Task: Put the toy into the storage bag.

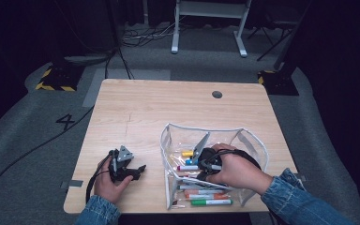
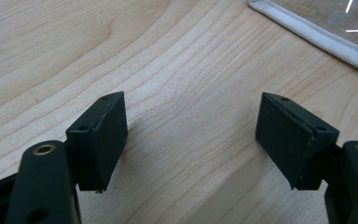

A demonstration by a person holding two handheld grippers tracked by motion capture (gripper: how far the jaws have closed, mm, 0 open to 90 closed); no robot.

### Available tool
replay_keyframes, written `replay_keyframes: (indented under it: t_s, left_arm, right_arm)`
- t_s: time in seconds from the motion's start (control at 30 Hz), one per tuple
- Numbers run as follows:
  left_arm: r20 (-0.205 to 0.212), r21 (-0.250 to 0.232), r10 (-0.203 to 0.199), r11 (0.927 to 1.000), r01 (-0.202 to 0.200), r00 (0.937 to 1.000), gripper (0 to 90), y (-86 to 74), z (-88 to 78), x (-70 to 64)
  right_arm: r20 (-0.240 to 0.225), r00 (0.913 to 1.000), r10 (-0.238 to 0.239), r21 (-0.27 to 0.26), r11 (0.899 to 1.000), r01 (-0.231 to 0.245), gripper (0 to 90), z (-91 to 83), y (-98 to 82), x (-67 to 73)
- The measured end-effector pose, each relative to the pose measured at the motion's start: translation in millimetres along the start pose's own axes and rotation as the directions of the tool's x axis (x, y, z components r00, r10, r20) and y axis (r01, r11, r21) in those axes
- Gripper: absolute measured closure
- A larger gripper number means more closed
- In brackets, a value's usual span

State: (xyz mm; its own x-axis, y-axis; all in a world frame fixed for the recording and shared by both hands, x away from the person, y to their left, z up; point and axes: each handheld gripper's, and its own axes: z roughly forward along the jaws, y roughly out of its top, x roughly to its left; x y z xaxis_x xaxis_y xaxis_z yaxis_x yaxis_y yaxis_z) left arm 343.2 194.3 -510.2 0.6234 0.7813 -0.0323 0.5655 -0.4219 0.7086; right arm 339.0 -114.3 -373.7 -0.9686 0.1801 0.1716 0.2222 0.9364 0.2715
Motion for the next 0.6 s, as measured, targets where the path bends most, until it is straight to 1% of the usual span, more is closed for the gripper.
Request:
replay_keyframes:
  t_s: [0.07,0.2,0.27,0.33,0.37,0.4,0.43,0.47,0.5,0.53,0.57,0.6]
  left_arm:
    - [0.0,0.0,0.0,1.0,0.0,1.0,25.5,0.0,0.0,0.0]
    - [0.0,0.0,0.0,1.0,0.0,1.0,25.5,0.0,0.0,0.0]
    - [0.0,0.0,0.0,1.0,0.0,1.0,25.5,0.0,0.0,0.0]
    - [0.0,0.0,0.0,1.0,0.0,1.0,25.5,0.0,0.0,0.0]
    - [0.0,0.0,0.001,1.0,-0.001,1.0,25.5,0.0,0.0,0.1]
    - [0.0,0.0,0.001,1.0,-0.001,1.0,25.5,0.0,0.0,0.1]
    - [0.0,0.0,0.0,1.0,0.0,1.0,25.5,0.0,0.0,0.0]
    - [0.0,0.0,0.001,1.0,-0.001,1.0,25.5,0.0,0.0,0.0]
    - [0.0,0.0,0.0,1.0,0.0,1.0,25.5,0.0,0.0,0.0]
    - [0.0,0.0,0.0,1.0,0.0,1.0,25.5,0.0,0.0,0.0]
    - [0.0,0.0,0.0,1.0,0.0,1.0,25.5,0.0,0.0,0.0]
    - [0.0,0.0,0.0,1.0,0.0,1.0,25.5,0.0,0.0,0.0]
  right_arm:
    - [-0.009,1.0,-0.001,0.017,1.0,0.001,76.8,4.6,0.1,-0.8]
    - [-0.013,0.9997,-0.02,0.06,0.998,0.021,76.8,13.0,0.0,-3.1]
    - [-0.019,0.9996,-0.021,0.069,0.997,0.023,76.7,16.1,0.4,-3.1]
    - [-0.014,0.9992,-0.037,0.073,0.997,0.038,76.7,17.2,1.4,-1.9]
    - [-0.021,0.9988,-0.044,0.074,0.996,0.045,75.0,18.1,1.5,-1.4]
    - [-0.025,0.9982,-0.055,0.081,0.995,0.057,68.8,19.3,1.2,-2.2]
    - [-0.011,0.998,-0.062,0.081,0.995,0.062,60.2,20.4,0.9,-2.0]
    - [0.03,0.9964,-0.078,0.069,0.995,0.076,52.5,20.6,0.8,-1.9]
    - [0.073,0.9927,-0.096,0.05,0.994,0.093,49.3,19.5,0.9,-2.7]
    - [0.099,0.9915,-0.084,0.033,0.996,0.081,48.8,16.8,0.7,-2.9]
    - [0.126,0.9904,-0.056,-0.007,0.998,0.057,45.7,11.8,0.2,-2.3]
    - [0.142,0.9887,-0.047,-0.037,0.998,0.053,44.1,8.1,0.1,-1.7]
